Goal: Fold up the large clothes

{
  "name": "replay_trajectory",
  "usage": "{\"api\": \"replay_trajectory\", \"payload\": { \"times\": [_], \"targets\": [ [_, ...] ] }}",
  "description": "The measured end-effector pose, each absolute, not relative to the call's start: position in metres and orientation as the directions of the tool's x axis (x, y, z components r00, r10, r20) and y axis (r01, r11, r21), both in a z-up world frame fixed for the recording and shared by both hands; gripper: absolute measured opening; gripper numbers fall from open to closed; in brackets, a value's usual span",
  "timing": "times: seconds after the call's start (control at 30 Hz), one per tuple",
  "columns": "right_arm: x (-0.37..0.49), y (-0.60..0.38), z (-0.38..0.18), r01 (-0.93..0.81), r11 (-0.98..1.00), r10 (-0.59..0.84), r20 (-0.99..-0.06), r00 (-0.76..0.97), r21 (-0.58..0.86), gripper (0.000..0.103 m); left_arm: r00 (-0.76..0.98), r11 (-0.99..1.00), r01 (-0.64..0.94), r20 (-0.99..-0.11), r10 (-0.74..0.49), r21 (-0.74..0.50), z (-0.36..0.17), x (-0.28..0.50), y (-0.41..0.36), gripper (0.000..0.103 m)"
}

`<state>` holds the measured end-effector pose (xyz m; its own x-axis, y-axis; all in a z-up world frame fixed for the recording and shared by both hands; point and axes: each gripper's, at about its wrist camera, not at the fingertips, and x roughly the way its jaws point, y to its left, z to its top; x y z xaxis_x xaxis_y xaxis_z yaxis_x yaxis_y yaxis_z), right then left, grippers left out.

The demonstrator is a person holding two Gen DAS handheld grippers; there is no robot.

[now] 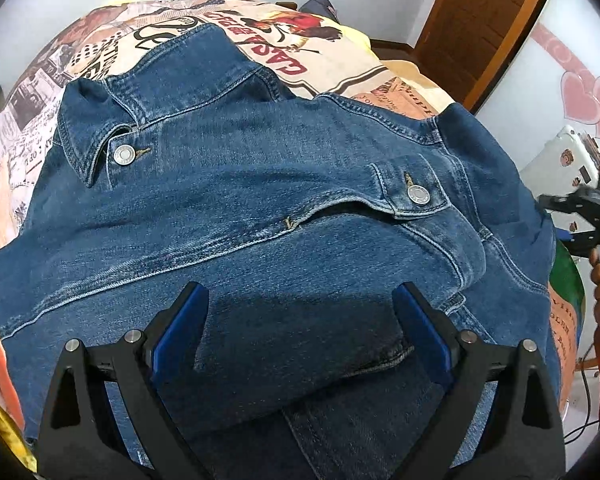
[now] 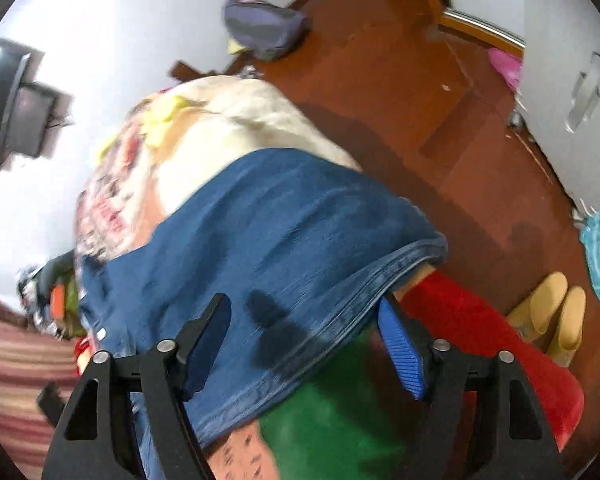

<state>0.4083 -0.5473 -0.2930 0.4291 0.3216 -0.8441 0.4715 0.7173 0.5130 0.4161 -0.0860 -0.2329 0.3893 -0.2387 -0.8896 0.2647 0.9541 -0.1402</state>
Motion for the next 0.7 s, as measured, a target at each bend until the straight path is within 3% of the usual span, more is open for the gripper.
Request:
{"api": "replay_trajectory", "payload": {
  "times": [0.13, 0.27, 0.3, 0.7],
  "targets": [
    [0.42, -0.552, -0.309, 0.531, 0.681, 0.29, -0.851, 0.438, 0.505, 0.05, 0.397, 0.956, 0.265, -0.889, -0.229, -0.128, -0.231, 0.414, -0.086, 0.095],
    [0.42, -0.553, -0.293, 0.504, 0.7, 0.254, -0.836, 0.487, 0.506, 0.017, 0.397, 0.957, 0.259, -0.889, -0.227, -0.129, -0.229, 0.412, -0.083, 0.095],
    [0.42, -0.551, -0.286, 0.49, 0.709, 0.249, -0.831, 0.498, 0.507, 0.014, 0.398, 0.957, 0.258, -0.889, -0.228, -0.13, -0.229, 0.412, -0.083, 0.095],
    [0.43, -0.461, -0.148, 0.129, 0.832, 0.327, -0.665, 0.672, 0.539, 0.011, 0.481, 0.955, 0.275, -0.845, -0.234, -0.108, -0.195, 0.39, -0.066, 0.095]
  ]
}}
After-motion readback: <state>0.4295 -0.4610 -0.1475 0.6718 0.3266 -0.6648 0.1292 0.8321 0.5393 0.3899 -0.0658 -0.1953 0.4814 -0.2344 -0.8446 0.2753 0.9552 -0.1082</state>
